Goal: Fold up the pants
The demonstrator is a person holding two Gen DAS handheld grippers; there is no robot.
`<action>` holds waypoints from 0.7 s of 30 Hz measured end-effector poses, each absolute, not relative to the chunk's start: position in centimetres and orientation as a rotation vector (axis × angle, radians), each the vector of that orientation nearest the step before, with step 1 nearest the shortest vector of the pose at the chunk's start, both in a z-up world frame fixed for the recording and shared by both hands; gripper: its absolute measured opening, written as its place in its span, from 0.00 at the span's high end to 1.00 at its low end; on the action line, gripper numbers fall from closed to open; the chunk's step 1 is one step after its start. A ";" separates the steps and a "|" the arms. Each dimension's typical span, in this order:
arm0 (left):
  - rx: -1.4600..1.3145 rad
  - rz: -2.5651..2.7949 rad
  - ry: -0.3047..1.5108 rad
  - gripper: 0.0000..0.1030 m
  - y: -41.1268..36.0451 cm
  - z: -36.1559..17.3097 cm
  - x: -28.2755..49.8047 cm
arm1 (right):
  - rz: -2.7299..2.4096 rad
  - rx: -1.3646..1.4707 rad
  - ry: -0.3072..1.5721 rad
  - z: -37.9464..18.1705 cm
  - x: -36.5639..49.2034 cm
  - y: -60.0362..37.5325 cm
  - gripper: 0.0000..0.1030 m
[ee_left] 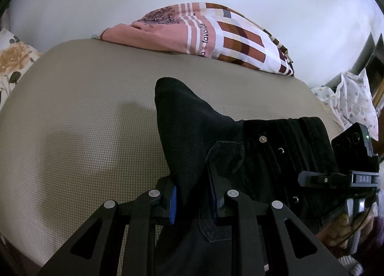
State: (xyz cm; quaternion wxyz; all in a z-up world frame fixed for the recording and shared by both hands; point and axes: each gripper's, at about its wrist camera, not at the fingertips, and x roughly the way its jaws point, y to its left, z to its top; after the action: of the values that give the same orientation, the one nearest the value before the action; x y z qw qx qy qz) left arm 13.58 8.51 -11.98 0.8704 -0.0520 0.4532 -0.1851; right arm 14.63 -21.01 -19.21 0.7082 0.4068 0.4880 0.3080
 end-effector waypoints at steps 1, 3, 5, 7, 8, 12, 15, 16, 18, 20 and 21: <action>-0.109 -0.387 0.947 0.79 8.5 -12.0 13.6 | 0.685 0.904 1.081 -19.2 14.6 -21.0 0.69; -0.111 -0.385 0.947 0.79 8.6 -11.9 13.7 | 0.687 0.908 1.077 -19.3 14.7 -21.0 0.69; -0.113 -0.384 0.947 0.79 8.6 -11.8 13.7 | 0.690 0.911 1.074 -19.3 14.8 -21.0 0.69; -0.118 -0.381 0.947 0.79 8.8 -11.7 13.8 | 0.692 0.911 1.074 -19.2 15.0 -20.9 0.69; -0.120 -0.379 0.946 0.79 8.9 -11.7 13.8 | 0.695 0.911 1.074 -19.2 15.1 -20.8 0.69; -0.121 -0.372 0.942 0.79 9.3 -11.4 14.0 | 0.704 0.910 1.072 -19.1 15.6 -20.4 0.69; -0.112 -0.366 0.937 0.79 9.6 -11.1 14.2 | 0.717 0.905 1.067 -18.9 16.1 -20.0 0.69; -0.108 -0.363 0.934 0.79 9.7 -11.0 14.2 | 0.720 0.902 1.065 -18.8 16.3 -19.8 0.69; -0.101 -0.356 0.927 0.79 10.0 -10.6 14.5 | 0.728 0.903 1.062 -18.7 16.8 -19.5 0.69; -0.099 -0.351 0.922 0.79 10.1 -10.4 14.8 | 0.735 0.899 1.058 -18.5 17.3 -19.1 0.69; -0.099 -0.347 0.918 0.79 10.3 -10.3 14.9 | 0.738 0.897 1.056 -18.5 17.6 -18.9 0.69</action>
State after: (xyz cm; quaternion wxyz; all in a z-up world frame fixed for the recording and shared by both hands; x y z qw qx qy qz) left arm 14.92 10.28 -10.32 0.8807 -0.0475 0.4408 -0.1667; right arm 17.65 -18.90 -18.46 0.7076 0.4037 0.4754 0.3321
